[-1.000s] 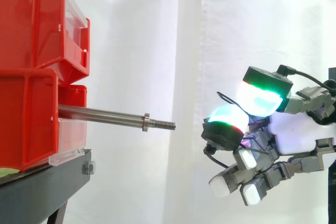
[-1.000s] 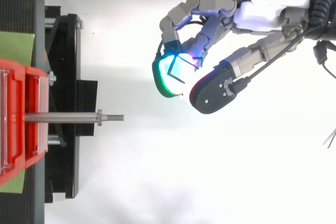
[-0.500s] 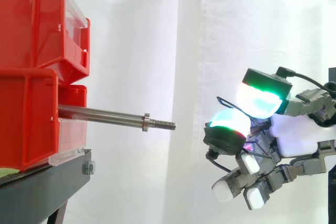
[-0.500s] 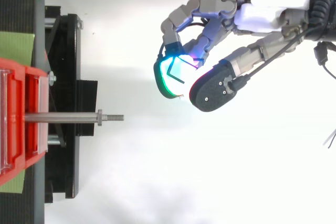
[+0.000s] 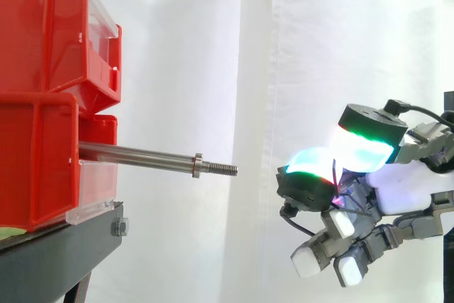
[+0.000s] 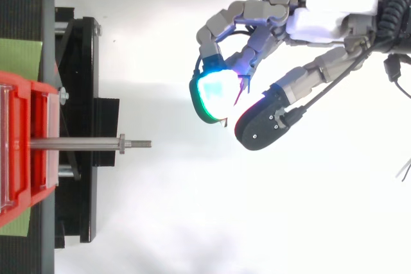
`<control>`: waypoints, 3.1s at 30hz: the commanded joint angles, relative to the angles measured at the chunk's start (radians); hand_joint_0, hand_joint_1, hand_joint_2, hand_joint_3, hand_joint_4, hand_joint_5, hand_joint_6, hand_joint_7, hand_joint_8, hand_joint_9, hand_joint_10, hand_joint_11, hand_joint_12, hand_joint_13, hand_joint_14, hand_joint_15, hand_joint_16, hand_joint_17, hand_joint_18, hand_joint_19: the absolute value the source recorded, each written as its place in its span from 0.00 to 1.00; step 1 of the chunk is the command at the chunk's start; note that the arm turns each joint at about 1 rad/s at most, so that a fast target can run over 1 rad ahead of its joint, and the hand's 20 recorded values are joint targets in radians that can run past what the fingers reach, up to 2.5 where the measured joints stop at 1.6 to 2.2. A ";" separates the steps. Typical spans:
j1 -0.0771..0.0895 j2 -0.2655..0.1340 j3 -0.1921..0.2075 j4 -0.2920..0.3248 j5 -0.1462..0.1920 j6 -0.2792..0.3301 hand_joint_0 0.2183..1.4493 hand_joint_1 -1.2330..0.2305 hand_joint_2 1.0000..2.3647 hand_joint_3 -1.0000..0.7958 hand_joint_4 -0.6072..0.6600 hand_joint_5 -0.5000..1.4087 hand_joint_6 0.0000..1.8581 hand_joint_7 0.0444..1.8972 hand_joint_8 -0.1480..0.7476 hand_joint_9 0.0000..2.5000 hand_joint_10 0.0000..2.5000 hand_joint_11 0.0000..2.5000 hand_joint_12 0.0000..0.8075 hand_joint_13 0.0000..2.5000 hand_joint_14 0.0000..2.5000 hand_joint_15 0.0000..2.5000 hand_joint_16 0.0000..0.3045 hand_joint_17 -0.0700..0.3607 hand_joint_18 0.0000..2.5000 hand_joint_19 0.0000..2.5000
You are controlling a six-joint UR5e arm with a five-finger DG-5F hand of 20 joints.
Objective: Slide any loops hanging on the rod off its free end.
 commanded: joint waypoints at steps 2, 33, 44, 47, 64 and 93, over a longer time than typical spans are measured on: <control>0.002 0.001 0.000 -0.001 0.000 0.000 0.35 0.29 0.01 0.41 0.47 0.18 0.49 0.67 0.50 0.42 0.01 0.17 0.37 0.31 0.00 0.06 0.13 0.37 0.33 0.17; 0.002 0.001 0.000 -0.032 -0.001 -0.005 0.29 0.48 0.01 0.41 0.58 0.20 0.47 0.69 0.54 0.46 0.00 0.16 0.42 0.33 0.00 0.07 0.16 0.42 0.34 0.17; 0.004 0.001 0.000 -0.038 -0.001 -0.005 0.30 0.53 0.01 0.38 0.59 0.19 0.47 0.69 0.52 0.44 0.01 0.17 0.36 0.30 0.00 0.07 0.14 0.39 0.31 0.19; 0.005 -0.001 0.000 -0.038 0.000 -0.005 0.30 0.52 0.01 0.39 0.59 0.19 0.47 0.69 0.52 0.44 0.01 0.17 0.36 0.30 0.00 0.07 0.14 0.38 0.31 0.19; 0.008 -0.001 0.000 -0.042 -0.001 -0.005 0.31 0.56 0.01 0.33 0.59 0.19 0.47 0.68 0.51 0.45 0.01 0.17 0.34 0.30 0.00 0.07 0.14 0.38 0.31 0.19; 0.008 0.001 0.000 -0.044 -0.001 -0.005 0.30 0.33 0.01 0.36 0.58 0.19 0.47 0.65 0.50 0.43 0.01 0.17 0.32 0.30 0.00 0.07 0.13 0.37 0.33 0.17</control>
